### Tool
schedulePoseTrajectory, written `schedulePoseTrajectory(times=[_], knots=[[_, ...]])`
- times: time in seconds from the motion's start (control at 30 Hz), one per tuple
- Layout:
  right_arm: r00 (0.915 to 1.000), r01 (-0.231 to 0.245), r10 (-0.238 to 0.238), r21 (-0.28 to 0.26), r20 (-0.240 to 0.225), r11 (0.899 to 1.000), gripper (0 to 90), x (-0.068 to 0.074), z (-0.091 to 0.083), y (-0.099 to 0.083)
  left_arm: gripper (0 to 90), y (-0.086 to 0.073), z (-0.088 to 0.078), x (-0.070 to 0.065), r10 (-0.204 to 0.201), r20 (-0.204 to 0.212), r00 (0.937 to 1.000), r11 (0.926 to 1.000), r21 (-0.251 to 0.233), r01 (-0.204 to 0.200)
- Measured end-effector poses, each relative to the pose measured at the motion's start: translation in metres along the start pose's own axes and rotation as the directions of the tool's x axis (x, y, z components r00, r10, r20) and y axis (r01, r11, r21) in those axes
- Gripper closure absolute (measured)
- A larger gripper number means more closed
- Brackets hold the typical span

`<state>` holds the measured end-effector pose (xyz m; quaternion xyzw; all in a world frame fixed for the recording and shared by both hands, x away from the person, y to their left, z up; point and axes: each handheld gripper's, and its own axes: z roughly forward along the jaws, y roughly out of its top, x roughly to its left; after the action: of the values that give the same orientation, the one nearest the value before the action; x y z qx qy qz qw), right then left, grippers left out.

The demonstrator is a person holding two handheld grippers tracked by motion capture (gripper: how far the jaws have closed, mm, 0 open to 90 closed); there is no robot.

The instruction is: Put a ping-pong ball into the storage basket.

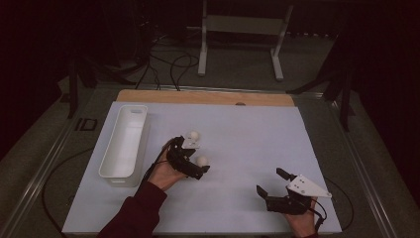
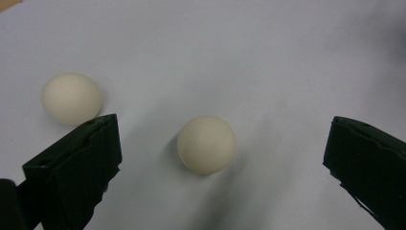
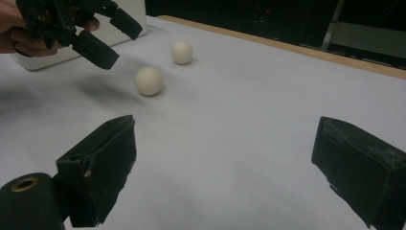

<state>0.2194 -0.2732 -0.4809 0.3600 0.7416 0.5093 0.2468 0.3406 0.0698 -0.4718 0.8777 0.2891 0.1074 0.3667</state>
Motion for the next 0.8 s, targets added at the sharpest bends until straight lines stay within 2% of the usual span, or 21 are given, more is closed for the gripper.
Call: schedulePoseTrajectory(times=[0.53, 0.8], knots=[[1.0, 0.003, -0.003, 0.002, -0.002, 1.0, 7.8, 0.0, 0.001, 0.0, 0.0, -0.001, 0.012, 0.001, 0.004, 0.02, 0.9998, 0.9991, 0.042, -0.005], [1.0, -0.001, 0.001, 0.004, -0.004, 1.0, 7.9, 0.0, 0.001, 0.0, 0.0, -0.002, 0.016, 0.001, -0.013, 0.031, 0.9994, 0.9979, 0.064, 0.011]])
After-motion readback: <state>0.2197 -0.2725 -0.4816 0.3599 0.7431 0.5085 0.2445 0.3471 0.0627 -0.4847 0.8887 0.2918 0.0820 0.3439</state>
